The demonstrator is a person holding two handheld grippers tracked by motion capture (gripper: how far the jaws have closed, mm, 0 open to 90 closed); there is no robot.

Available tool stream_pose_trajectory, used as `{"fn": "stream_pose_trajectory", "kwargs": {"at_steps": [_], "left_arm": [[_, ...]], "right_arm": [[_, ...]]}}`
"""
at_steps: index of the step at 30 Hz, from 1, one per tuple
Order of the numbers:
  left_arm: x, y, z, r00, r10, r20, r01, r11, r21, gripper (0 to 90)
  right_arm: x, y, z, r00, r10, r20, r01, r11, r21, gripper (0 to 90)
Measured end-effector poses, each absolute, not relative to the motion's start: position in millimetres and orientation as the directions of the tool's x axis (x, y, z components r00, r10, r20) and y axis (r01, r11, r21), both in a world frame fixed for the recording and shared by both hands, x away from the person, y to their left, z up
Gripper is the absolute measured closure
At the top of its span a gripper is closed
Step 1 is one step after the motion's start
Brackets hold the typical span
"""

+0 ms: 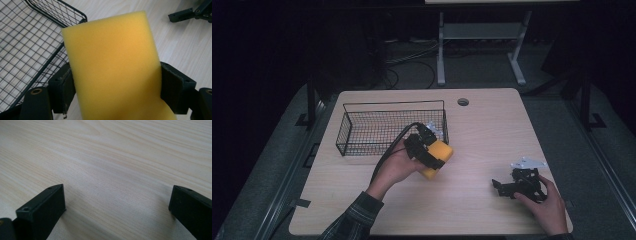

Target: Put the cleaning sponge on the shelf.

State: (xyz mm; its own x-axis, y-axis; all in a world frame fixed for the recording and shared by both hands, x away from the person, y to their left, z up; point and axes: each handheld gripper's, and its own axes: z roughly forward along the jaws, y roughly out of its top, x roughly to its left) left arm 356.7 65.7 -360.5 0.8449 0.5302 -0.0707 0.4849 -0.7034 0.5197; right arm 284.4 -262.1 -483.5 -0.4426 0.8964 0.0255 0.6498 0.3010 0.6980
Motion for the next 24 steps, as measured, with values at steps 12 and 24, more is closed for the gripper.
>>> {"fn": "stream_pose_trajectory", "kwargs": {"at_steps": [12, 24], "left_arm": [[371.1, 77.8, -353.4, 0.822, 0.566, -0.059, 0.507, -0.68, 0.529, 22.4], [388.3, 91.9, -349.0, 0.794, 0.607, -0.04, 0.53, -0.658, 0.536, 22.5]], "right_arm": [[284.3, -262.1, -483.6, -0.442, 0.897, 0.026, 0.65, 0.3, 0.698, 0.0], [284.4, -262.0, -483.6, -0.441, 0.897, 0.026, 0.65, 0.299, 0.698, 0.0]]}}
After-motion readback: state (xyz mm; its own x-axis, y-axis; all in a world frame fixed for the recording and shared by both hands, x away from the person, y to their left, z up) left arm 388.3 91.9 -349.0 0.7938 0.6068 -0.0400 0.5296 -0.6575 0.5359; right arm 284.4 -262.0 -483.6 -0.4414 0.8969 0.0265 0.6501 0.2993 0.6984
